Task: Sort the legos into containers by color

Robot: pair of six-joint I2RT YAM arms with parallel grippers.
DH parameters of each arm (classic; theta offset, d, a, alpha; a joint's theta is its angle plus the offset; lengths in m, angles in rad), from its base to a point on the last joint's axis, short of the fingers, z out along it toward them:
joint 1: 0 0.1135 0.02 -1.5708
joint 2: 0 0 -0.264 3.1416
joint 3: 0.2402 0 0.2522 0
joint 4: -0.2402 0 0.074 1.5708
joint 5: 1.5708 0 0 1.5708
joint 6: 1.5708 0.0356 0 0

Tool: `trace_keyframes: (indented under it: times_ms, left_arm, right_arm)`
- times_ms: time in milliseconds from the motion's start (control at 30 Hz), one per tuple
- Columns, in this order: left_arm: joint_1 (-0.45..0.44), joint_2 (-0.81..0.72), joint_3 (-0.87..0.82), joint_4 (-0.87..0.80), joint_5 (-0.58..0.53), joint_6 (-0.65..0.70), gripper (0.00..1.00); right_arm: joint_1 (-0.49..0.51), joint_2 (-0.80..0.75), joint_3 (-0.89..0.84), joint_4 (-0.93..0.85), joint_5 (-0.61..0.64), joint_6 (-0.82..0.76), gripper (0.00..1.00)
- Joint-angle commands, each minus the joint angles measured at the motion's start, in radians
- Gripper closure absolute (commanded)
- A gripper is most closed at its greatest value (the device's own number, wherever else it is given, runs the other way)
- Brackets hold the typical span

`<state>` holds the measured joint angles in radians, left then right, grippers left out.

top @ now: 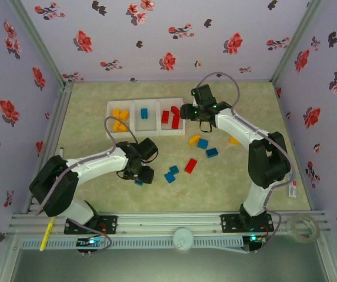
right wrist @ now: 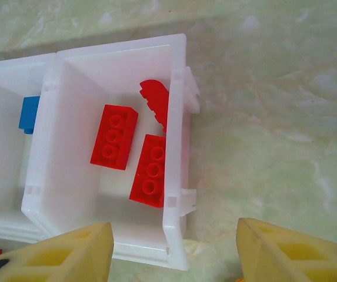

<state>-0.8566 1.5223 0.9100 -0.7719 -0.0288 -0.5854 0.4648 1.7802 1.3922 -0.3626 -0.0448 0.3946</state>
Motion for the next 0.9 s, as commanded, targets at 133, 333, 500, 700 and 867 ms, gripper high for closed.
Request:
trace_keyframes:
  times_ms: [133, 333, 500, 700, 867]
  left_arm:
    - [-0.007, 0.039, 0.024, -0.009, -0.034, 0.013, 0.43]
    - [-0.007, 0.066, 0.027, 0.003, -0.039, 0.018, 0.47]
    - [-0.007, 0.077, 0.033, 0.011, -0.058, 0.014, 0.6]
    - [0.0, 0.067, 0.086, 0.004, -0.114, 0.013, 0.64]
    - [0.041, 0.058, 0.153, -0.025, -0.139, 0.025, 0.64]
  right_arm:
    - [-0.007, -0.038, -0.012, 0.019, 0.022, -0.005, 0.42]
    - [-0.007, -0.039, -0.01, 0.015, 0.022, -0.007, 0.42]
    - [-0.008, -0.052, -0.013, 0.013, 0.029, -0.009, 0.42]
    - [-0.009, -0.07, -0.031, 0.01, 0.034, -0.011, 0.42]
    - [-0.009, -0.105, -0.061, 0.007, 0.052, -0.015, 0.42]
